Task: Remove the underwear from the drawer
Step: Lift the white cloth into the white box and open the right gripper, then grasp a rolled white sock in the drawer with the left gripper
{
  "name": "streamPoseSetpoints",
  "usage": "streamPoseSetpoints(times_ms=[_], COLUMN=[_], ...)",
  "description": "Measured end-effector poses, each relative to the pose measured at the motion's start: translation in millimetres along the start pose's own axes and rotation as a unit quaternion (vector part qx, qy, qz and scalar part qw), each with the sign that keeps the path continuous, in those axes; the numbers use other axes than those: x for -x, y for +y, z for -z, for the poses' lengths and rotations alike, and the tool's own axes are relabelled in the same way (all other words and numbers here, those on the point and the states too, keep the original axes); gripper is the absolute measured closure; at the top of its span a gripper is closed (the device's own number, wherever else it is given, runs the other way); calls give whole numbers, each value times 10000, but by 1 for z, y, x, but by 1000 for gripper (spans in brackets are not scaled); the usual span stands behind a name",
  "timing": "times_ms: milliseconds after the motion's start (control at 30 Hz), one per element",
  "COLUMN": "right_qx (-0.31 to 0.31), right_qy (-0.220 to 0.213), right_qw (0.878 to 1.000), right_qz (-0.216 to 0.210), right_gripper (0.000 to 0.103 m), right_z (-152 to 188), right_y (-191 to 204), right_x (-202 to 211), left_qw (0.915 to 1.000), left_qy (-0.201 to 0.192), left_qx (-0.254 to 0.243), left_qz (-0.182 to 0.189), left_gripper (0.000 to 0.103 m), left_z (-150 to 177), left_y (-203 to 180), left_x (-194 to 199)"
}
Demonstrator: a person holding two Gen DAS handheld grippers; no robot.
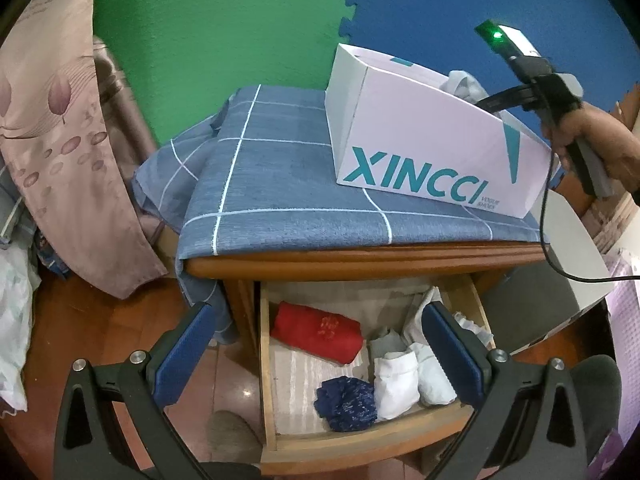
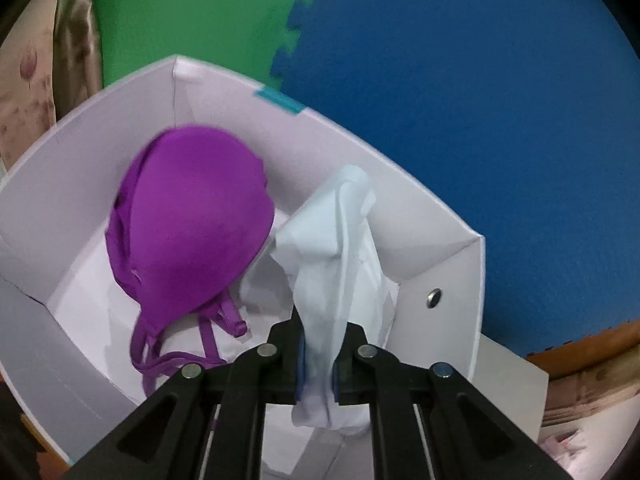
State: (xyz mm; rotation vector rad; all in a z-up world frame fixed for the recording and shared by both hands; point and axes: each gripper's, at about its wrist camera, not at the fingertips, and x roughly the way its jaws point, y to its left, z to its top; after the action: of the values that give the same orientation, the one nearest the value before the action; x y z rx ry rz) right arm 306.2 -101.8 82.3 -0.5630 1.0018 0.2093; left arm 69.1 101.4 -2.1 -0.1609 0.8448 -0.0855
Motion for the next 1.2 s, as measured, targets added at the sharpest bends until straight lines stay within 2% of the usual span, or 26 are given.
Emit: streamPoseSetpoints(times_ms=[167, 233, 267, 300, 400, 500, 633, 700, 767, 800, 867, 933, 1100, 1200], right_qx=[114, 153, 166, 179, 167, 11, -458, -776, -1230, -1408, -1886, -2172, -2669, -3187], right_qy=[313, 234, 181, 114, -227, -590, -1197, -1621, -2084, -2205, -2451, -2462, -1977, -1721], right_qw=[9994, 9996, 9997, 9998, 9996, 9982, 9917, 9834, 9683, 9622, 9431, 9329, 9272, 9121], right_qz=[-118, -90, -69, -41, 71, 125, -49, -259, -613, -759, -1221, -1483, -1730, -1922], right_gripper=[93, 86, 77, 69, 61, 60, 59, 59, 55, 52, 51, 50, 50, 50], right_z=[-7, -8, -8, -7, -2, 7, 29, 47, 77, 89, 133, 178, 248, 287], right_y=[10, 11, 12, 12, 12, 11, -3, -9, -17, -20, -28, -28, -20, -30], right_x=[-11, -7, -5, -2, 11, 31, 64, 86, 107, 110, 122, 126, 97, 76], left_qw=[10000, 10000, 10000, 10000, 9999, 9999, 9998, 9997, 9996, 9995, 9994, 9994, 9983, 9953], left_qy=[11, 22, 26, 31, 45, 39, 39, 61, 86, 103, 153, 196, 500, 837], left_qx=[44, 63, 69, 76, 87, 69, -10, -57, -107, -133, -182, -207, -302, -386], left_qz=[-16, -22, -32, -48, -73, -131, -201, -222, -240, -252, -249, -217, 79, 294], left_gripper=[0, 0, 0, 0, 0, 0, 0, 0, 0, 0, 0, 0, 0, 0], left_z=[-1, -1, -1, -1, -1, -1, 0, 0, 1, 1, 1, 2, 5, 9], left_y=[1, 2, 3, 3, 4, 4, 1, -1, -3, -3, -4, -5, -12, -20], left_x=[0, 0, -1, -1, -1, -1, -2, -3, -3, -4, -5, -6, -15, -26])
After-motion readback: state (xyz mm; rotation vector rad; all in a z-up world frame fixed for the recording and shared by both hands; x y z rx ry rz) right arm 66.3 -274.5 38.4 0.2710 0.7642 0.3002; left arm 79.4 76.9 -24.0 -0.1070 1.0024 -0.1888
